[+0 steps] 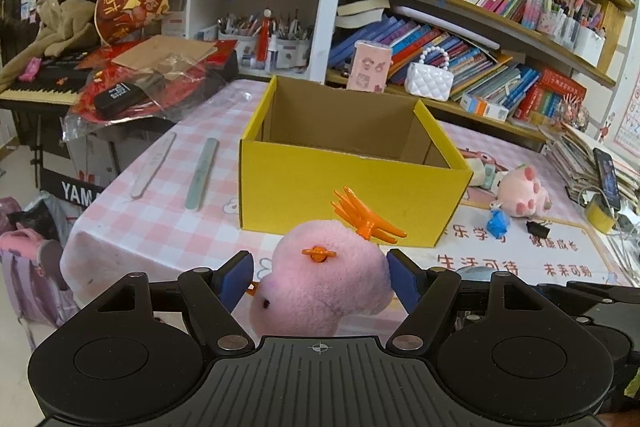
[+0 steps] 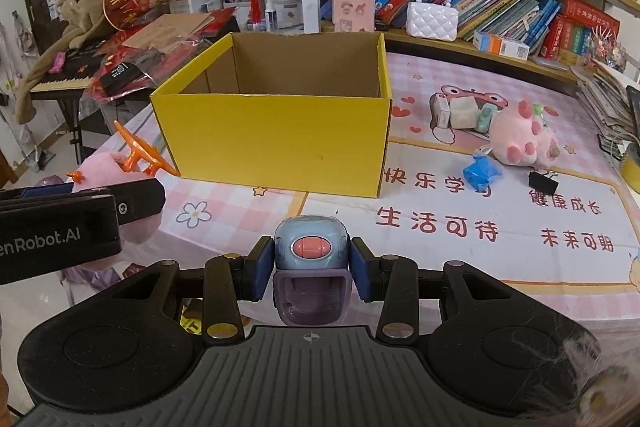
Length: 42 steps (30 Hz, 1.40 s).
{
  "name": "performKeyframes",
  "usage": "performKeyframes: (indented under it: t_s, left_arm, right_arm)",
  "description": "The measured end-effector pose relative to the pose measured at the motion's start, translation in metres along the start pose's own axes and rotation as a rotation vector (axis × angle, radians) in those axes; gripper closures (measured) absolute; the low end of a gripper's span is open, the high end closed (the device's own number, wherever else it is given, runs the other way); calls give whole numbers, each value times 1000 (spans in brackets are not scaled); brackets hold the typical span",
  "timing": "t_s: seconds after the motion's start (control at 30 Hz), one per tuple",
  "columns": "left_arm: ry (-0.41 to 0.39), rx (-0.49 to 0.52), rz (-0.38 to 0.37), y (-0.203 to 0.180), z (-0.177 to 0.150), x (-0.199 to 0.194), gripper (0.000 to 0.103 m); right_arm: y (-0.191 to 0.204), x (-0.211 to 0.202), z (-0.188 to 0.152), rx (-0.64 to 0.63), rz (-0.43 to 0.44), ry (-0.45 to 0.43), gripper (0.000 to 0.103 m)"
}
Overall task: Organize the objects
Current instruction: 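Carry pig and car into the yellow box and open both grippers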
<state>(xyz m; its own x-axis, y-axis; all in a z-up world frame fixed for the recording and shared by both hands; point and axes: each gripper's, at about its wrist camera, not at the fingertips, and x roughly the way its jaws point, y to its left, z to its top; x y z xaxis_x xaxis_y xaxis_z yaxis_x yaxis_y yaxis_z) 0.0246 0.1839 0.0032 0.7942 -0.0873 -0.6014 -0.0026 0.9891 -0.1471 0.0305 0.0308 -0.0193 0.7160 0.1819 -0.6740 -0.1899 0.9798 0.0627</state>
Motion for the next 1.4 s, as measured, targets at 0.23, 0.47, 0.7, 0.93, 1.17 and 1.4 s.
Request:
performKeyframes:
  t_s: [0.23, 0.47, 0.7, 0.93, 1.17, 1.4]
  left_arm:
    - [-22, 5, 22, 0, 20, 8, 30]
    - [-89, 3, 38, -1, 51, 20, 30]
    - [-164, -6, 58, -5, 90, 44, 30]
    - [-173, -5, 85, -9, 115, 83, 30]
    - [-58, 11, 117, -17, 113, 135, 30]
    - [13, 37, 138, -22, 109, 162, 29]
  right_arm:
    - [-5, 14, 20, 30, 35, -2, 65]
    - [-11, 26, 52, 0, 45, -63, 65]
    - [-22, 44, 103, -29, 48, -169, 65]
    - [-30, 85, 143, -89, 57, -225, 65]
    - [-29, 146, 139, -188, 100, -112, 65]
    - [-30, 170, 138, -321, 139, -61, 65]
